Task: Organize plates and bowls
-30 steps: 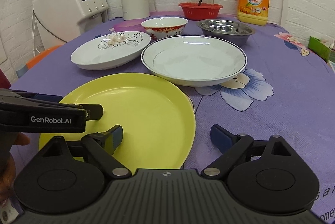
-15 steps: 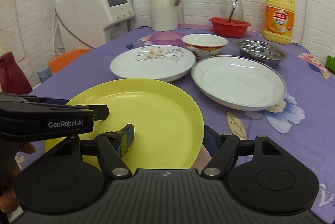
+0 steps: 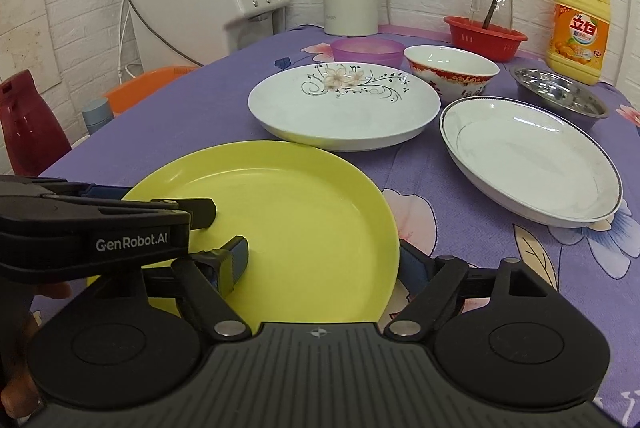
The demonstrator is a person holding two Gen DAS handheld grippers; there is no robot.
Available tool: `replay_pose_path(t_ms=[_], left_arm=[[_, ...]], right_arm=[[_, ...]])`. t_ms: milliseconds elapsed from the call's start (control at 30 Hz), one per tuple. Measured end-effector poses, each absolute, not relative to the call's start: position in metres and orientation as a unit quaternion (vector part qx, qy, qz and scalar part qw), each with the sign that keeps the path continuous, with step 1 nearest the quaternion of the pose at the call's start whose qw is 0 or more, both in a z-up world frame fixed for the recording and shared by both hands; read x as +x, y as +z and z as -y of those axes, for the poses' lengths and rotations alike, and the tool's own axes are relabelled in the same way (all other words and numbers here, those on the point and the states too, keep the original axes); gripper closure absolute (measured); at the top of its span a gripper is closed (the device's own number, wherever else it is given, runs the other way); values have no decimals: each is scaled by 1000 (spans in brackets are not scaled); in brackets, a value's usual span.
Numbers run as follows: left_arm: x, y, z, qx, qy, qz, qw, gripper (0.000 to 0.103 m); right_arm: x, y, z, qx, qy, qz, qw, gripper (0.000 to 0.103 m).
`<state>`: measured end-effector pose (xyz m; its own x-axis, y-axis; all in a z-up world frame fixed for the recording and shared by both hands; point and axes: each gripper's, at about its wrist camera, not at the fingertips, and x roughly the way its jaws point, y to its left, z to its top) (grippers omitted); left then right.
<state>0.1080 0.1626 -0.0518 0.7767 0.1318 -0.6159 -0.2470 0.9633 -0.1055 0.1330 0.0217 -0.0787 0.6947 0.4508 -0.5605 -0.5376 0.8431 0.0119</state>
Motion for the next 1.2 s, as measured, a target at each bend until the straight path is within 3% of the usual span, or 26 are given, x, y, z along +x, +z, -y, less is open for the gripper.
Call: replay_pose_path(t_ms=[67, 167, 300, 533, 733, 1200], left_arm=[[107, -52, -163, -91, 100, -319, 938, 56], [107, -50, -170, -111, 73, -324, 937, 35], [108, -32, -191, -145, 61, -300, 941, 31], [172, -2, -224, -157, 72, -279, 945, 29], [202, -3, -237, -152, 81, -284, 943, 29], [229, -16, -259, -153, 83, -298, 939, 29]], right_arm=[[133, -79, -22, -77, 271, -284, 916, 0], [134, -77, -18, -76, 286, -291, 910, 0], [134, -53, 6, -43, 287, -271, 918, 0], [215, -10, 6, -21, 302, -226, 926, 0], [291, -26, -4, -5, 317, -289, 903, 0], [319, -43, -38, -20, 313, -335, 888, 0]])
